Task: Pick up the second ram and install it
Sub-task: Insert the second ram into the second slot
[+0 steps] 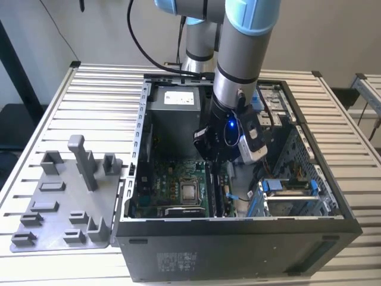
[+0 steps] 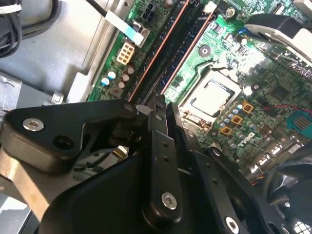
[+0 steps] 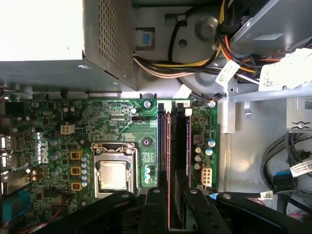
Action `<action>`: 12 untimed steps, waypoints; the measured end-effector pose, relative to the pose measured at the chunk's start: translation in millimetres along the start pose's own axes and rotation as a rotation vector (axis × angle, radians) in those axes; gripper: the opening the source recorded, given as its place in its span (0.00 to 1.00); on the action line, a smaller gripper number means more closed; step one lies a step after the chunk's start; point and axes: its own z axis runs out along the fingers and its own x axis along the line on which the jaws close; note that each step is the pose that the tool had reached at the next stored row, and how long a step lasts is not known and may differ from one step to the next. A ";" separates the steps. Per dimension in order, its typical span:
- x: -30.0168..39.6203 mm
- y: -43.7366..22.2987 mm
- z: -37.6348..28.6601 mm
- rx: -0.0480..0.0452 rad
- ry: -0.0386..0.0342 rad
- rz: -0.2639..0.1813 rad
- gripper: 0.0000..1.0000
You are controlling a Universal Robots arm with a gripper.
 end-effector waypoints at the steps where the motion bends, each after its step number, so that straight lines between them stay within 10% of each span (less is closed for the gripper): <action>1: 0.0 0.0 0.0 0.0001 0.0000 0.000 0.22; 12: 0.1 0.0 0.0 0.0007 0.0002 -0.020 0.11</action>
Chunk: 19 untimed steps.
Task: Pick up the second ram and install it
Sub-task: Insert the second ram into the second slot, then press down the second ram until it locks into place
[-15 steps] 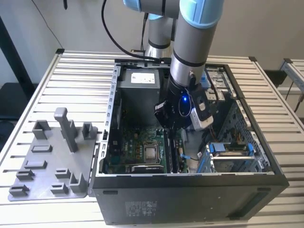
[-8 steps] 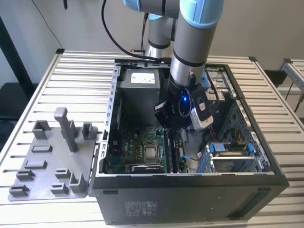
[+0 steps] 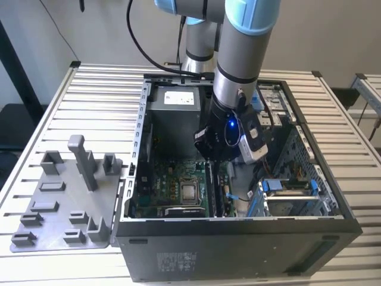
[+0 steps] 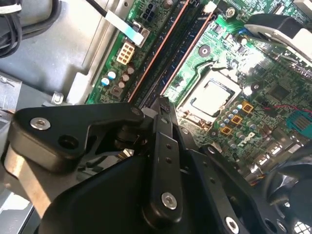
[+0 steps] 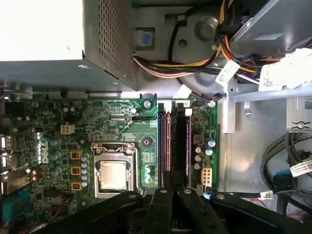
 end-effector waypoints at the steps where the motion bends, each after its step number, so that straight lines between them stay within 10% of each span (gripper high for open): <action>1: 0.4 0.0 0.0 0.0003 0.0001 -0.014 0.11; 19: 0.7 0.1 0.3 0.0009 0.0004 -0.043 0.11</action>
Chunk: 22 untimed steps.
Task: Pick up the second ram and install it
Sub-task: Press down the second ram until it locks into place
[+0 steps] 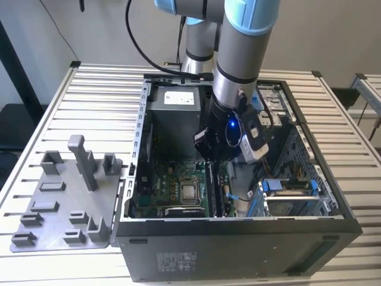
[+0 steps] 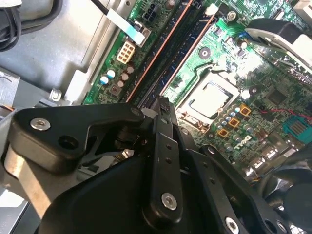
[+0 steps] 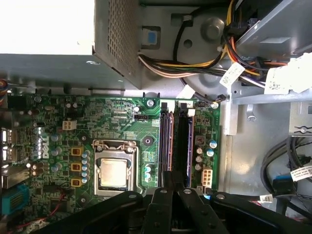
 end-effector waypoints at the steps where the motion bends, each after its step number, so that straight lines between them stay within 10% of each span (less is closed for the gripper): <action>1: 0.0 0.0 0.0 0.0005 0.0002 -0.018 0.11; 22: 0.0 0.1 0.5 0.0102 0.0042 -0.380 0.11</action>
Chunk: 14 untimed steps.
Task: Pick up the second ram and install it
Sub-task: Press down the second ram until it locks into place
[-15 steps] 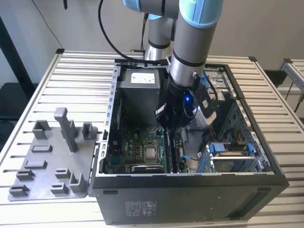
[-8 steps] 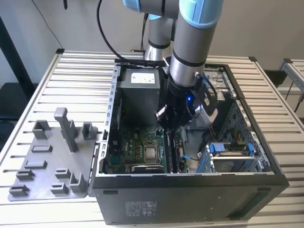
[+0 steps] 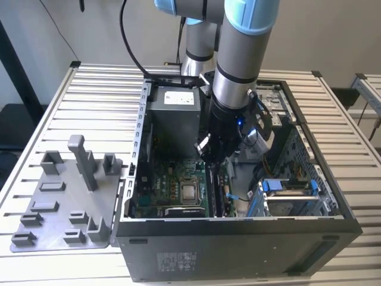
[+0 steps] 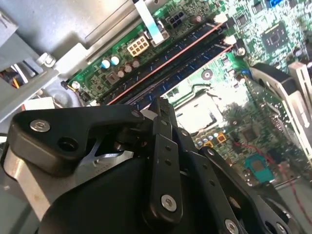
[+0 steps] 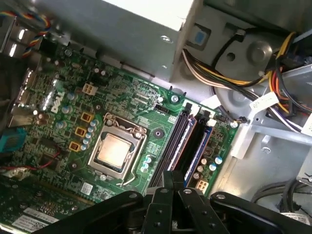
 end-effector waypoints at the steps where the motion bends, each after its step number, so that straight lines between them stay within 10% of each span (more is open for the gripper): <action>1: 0.0 0.0 0.0 0.0005 0.0001 -0.018 0.11; 14: 0.0 0.0 0.0 0.0073 0.0010 -0.253 0.11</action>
